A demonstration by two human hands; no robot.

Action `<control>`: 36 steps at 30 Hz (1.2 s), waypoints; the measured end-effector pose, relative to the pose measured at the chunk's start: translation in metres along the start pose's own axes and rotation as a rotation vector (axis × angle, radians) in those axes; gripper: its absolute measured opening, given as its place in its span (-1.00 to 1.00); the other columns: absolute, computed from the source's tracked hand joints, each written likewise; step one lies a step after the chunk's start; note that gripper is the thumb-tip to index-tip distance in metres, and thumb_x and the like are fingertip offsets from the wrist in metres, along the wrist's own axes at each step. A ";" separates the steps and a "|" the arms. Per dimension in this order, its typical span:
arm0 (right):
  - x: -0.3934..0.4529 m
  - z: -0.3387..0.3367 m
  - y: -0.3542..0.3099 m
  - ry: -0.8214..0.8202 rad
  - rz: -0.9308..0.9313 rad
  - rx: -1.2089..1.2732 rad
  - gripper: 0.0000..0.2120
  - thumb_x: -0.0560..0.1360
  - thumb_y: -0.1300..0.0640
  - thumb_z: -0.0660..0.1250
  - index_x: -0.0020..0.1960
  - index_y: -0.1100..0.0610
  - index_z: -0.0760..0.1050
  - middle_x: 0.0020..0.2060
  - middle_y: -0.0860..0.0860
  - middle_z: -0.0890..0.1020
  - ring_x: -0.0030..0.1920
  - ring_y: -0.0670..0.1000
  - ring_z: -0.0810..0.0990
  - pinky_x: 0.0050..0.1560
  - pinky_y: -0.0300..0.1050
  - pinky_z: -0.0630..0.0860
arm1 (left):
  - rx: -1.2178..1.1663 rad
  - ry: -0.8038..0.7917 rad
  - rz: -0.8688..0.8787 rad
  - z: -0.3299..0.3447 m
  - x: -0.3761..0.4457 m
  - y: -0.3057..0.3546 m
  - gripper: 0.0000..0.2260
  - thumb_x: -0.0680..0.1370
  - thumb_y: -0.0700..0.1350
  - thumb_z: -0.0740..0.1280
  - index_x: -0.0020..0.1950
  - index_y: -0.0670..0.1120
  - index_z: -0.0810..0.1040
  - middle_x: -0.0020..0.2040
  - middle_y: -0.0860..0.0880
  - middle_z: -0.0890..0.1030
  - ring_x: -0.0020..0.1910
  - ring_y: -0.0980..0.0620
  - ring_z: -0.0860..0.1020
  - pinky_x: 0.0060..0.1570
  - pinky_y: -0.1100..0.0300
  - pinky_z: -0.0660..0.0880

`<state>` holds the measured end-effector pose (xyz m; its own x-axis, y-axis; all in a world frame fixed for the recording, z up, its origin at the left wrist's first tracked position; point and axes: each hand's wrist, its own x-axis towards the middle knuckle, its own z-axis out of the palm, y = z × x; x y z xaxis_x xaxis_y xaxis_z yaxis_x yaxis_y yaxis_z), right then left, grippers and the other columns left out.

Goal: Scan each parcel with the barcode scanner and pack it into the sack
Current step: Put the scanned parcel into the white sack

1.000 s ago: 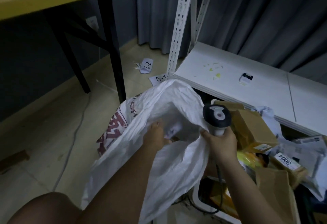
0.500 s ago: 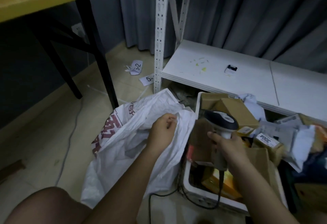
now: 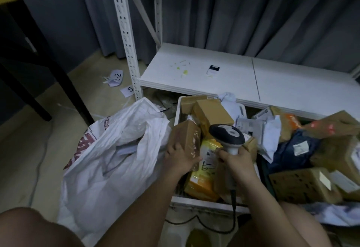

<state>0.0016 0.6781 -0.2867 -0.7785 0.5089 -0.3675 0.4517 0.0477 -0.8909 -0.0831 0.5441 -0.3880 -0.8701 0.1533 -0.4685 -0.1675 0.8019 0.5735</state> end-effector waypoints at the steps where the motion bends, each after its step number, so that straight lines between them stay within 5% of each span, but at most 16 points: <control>1: 0.001 -0.002 0.000 -0.009 -0.002 -0.018 -0.96 0.48 0.28 0.39 -0.09 0.25 0.54 -0.27 0.08 0.58 -0.25 0.04 0.54 -0.30 -0.15 0.42 | 0.014 0.030 -0.006 0.003 0.001 0.002 0.01 0.31 0.36 0.43 0.53 -0.12 0.05 0.50 -0.18 0.13 0.44 -0.23 0.22 0.33 -0.14 0.32; 5: 0.003 -0.007 -0.003 -0.051 0.000 -0.049 -0.90 0.49 0.27 0.40 -0.01 0.26 0.53 -0.28 0.03 0.57 -0.31 -0.08 0.51 -0.41 -0.29 0.41 | 0.058 0.073 -0.057 0.012 0.000 0.007 -0.09 0.29 0.18 0.54 0.44 -0.13 0.13 0.43 -0.18 0.27 0.36 -0.19 0.34 0.24 -0.03 0.41; 9: -0.002 -0.013 -0.007 -0.108 0.030 -0.005 -0.85 0.53 0.25 0.36 -0.04 0.10 0.40 -0.28 -0.05 0.49 -0.32 -0.15 0.43 -0.60 -0.50 0.28 | -0.045 0.146 -0.035 0.013 -0.003 0.011 -0.32 0.42 0.17 0.41 0.41 -0.06 0.21 0.29 -0.10 0.47 0.23 -0.15 0.49 0.13 0.03 0.46; 13: -0.014 -0.016 -0.013 -0.156 0.043 0.012 -0.84 0.55 0.22 0.34 0.01 0.09 0.36 -0.29 -0.09 0.45 -0.33 -0.18 0.38 -0.59 -0.46 0.28 | -0.195 0.065 -0.025 0.004 -0.002 0.003 -0.67 0.52 0.04 0.33 0.27 0.04 0.44 0.14 -0.02 0.60 0.06 -0.05 0.57 0.11 0.04 0.52; 16: -0.014 -0.011 -0.004 -0.117 0.061 0.011 -0.88 0.53 0.24 0.37 -0.06 0.13 0.42 -0.30 -0.02 0.50 -0.32 -0.10 0.44 -0.49 -0.40 0.38 | -0.184 0.065 0.030 0.000 -0.012 -0.004 -0.75 0.55 -0.09 0.31 0.23 -0.03 0.51 0.11 -0.04 0.62 0.06 -0.05 0.57 0.06 0.12 0.50; 20: -0.016 0.000 0.015 -0.054 0.142 0.070 -0.85 0.48 0.24 0.41 0.03 0.24 0.53 -0.17 0.14 0.60 -0.21 0.04 0.56 -0.22 -0.11 0.44 | -0.256 0.147 0.030 -0.005 -0.025 -0.016 -0.75 0.53 -0.13 0.28 0.21 -0.07 0.56 0.01 -0.03 0.65 -0.01 -0.04 0.60 0.04 0.08 0.56; 28: -0.028 0.012 0.030 -0.022 0.195 0.080 -0.78 0.48 0.27 0.41 0.11 0.27 0.51 -0.18 0.10 0.60 -0.23 0.00 0.59 -0.31 -0.15 0.46 | -0.284 -0.004 0.162 0.001 -0.050 -0.029 -0.50 0.56 -0.16 0.32 0.48 -0.14 0.30 0.33 -0.12 0.49 0.21 -0.14 0.53 0.15 0.15 0.48; 31: -0.025 0.011 0.030 -0.041 0.181 0.070 -0.81 0.49 0.26 0.40 0.08 0.23 0.51 -0.15 0.10 0.62 -0.19 -0.01 0.61 -0.24 -0.13 0.50 | -0.221 -0.014 0.149 0.004 -0.044 -0.028 -0.60 0.52 -0.16 0.37 0.35 -0.17 0.43 0.20 -0.14 0.55 0.08 -0.16 0.59 0.01 0.14 0.53; 34: -0.018 0.013 0.027 -0.085 0.149 0.043 -0.88 0.49 0.25 0.39 0.02 0.20 0.52 -0.18 0.10 0.63 -0.14 0.05 0.62 -0.10 -0.06 0.50 | -0.258 -0.003 0.201 0.009 -0.033 -0.033 -0.94 0.53 -0.21 0.33 -0.03 -0.10 0.59 -0.04 -0.14 0.64 -0.07 -0.11 0.61 0.01 -0.02 0.58; 36: -0.012 0.016 0.023 -0.113 0.117 0.033 -0.93 0.49 0.25 0.38 -0.07 0.15 0.50 -0.22 0.09 0.60 -0.13 0.11 0.61 -0.09 -0.01 0.49 | -0.242 0.031 0.270 0.012 -0.021 -0.035 -0.93 0.55 -0.22 0.32 -0.03 -0.13 0.60 -0.07 -0.14 0.65 -0.06 -0.09 0.61 0.04 -0.02 0.55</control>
<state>0.0141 0.6596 -0.3072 -0.7664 0.4094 -0.4950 0.5288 -0.0355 -0.8480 -0.0537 0.5198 -0.4062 -0.9109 0.3207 -0.2599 -0.0312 0.5744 0.8180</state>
